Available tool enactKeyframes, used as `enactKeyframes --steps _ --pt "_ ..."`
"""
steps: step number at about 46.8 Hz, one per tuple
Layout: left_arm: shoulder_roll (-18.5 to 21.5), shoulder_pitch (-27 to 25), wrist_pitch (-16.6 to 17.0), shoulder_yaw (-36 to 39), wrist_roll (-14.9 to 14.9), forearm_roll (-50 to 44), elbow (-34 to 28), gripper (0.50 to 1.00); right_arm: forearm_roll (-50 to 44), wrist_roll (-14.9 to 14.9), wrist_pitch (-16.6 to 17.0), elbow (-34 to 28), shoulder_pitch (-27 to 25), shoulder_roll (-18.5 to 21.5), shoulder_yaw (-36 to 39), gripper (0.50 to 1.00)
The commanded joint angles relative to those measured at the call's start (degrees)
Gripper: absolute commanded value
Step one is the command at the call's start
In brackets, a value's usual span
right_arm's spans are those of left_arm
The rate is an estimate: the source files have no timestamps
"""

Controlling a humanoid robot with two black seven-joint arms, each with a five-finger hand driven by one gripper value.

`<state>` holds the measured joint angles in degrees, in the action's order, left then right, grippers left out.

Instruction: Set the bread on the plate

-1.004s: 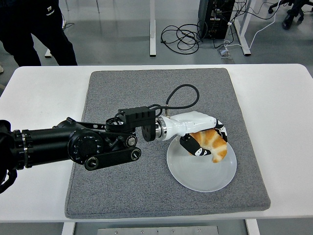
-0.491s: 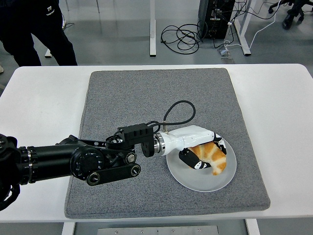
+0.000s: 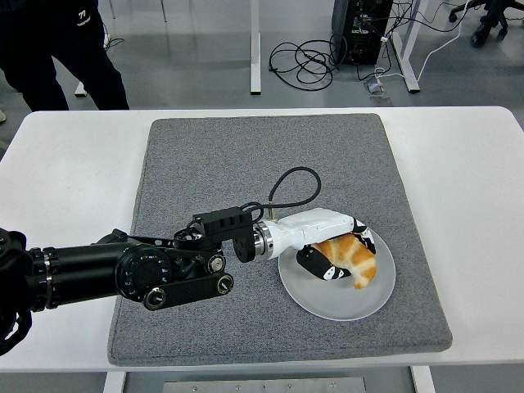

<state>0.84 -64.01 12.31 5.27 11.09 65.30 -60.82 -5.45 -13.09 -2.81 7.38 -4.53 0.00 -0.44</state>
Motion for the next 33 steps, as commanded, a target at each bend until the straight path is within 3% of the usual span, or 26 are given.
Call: enactKeyframes --steps 1,16,26,33 --pt "0.13 0.29 -0.01 0.01 -0.01 0.01 0.0 0.5 0.0 0.0 0.0 0.0 0.05 0.0 0.0 1.0" --pt "0.39 0.73 0.08 0.01 -0.1 0.01 0.0 0.59 0.0 0.0 0.0 0.09 0.22 0.0 0.0 1.0" --pt "0.39 0.73 0.43 0.01 -0.1 0.01 0.0 0.696 0.0 0.0 0.0 0.09 0.31 0.0 0.0 1.0" --pt "0.39 0.73 0.7 0.01 -0.1 0.01 -0.09 0.734 0.0 0.0 0.0 0.09 0.31 0.0 0.0 1.0"
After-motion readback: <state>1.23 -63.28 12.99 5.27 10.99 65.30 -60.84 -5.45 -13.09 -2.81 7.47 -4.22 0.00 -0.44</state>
